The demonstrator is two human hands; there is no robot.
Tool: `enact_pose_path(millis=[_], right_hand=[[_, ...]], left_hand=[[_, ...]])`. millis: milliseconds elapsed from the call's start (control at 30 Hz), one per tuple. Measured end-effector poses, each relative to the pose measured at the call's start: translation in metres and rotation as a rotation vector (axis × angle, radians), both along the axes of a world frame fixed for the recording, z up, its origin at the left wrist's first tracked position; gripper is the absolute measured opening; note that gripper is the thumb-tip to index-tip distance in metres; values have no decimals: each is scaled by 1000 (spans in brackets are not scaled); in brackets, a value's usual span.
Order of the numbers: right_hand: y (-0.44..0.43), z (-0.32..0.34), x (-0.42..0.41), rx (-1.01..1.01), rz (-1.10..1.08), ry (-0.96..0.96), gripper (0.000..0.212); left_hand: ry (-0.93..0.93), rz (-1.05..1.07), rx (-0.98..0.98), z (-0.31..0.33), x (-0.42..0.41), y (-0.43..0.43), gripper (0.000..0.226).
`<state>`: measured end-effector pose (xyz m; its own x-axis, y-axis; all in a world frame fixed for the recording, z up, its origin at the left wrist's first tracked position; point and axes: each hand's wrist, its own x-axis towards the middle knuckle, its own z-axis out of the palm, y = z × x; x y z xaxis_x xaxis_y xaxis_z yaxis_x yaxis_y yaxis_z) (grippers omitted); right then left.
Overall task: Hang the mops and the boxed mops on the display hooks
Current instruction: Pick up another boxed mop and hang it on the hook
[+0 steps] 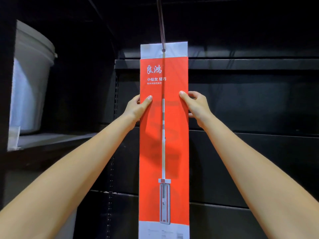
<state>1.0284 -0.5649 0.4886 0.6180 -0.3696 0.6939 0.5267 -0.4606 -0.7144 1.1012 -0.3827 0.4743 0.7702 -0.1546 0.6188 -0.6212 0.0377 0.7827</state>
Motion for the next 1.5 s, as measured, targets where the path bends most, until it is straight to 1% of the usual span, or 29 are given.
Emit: enact_pose_path(millis=[100,267,333,433,533,633,700,767,867,967,1100,1167,1267,1400,1500], right_hand=[[0,-4,1,2,21,1,38],[5,-14,-1,9,-40,23,48],[9,-20,-9,3,-65,39,47],[17,-35,-24,-83,-113,37,49],[30,-55,-47,-186,-183,64,54],[43,-76,-72,-354,-391,131,62],[51,-93,-87,-497,-544,173,64],[58,-110,-104,-630,-636,213,63],[68,-137,-133,-825,-683,303,65],[83,-165,-168,-966,-671,349,63],[109,-206,-218,-1103,-628,368,58],[124,-228,-243,-1151,-587,393,56],[151,-266,-278,-1169,-481,423,54],[199,-309,-319,-1174,-342,484,54],[243,-339,-337,-1201,-213,543,55]], left_hand=[[14,15,1,-2,0,0,49],[41,84,38,-13,-8,5,50],[43,119,62,-22,-13,11,55],[40,203,125,-36,-26,21,68],[-40,354,316,-55,-47,33,77],[-188,557,565,-80,-70,44,76],[-297,655,724,-96,-84,51,76],[-373,715,864,-111,-98,59,77],[-459,744,1001,-133,-129,72,71],[-515,749,1107,-157,-167,89,68],[-525,717,1179,-193,-223,120,67],[-501,699,1220,-214,-253,138,65],[-403,674,1263,-248,-298,168,64],[-224,613,1312,-298,-352,221,58],[-96,592,1371,-335,-382,268,57]])
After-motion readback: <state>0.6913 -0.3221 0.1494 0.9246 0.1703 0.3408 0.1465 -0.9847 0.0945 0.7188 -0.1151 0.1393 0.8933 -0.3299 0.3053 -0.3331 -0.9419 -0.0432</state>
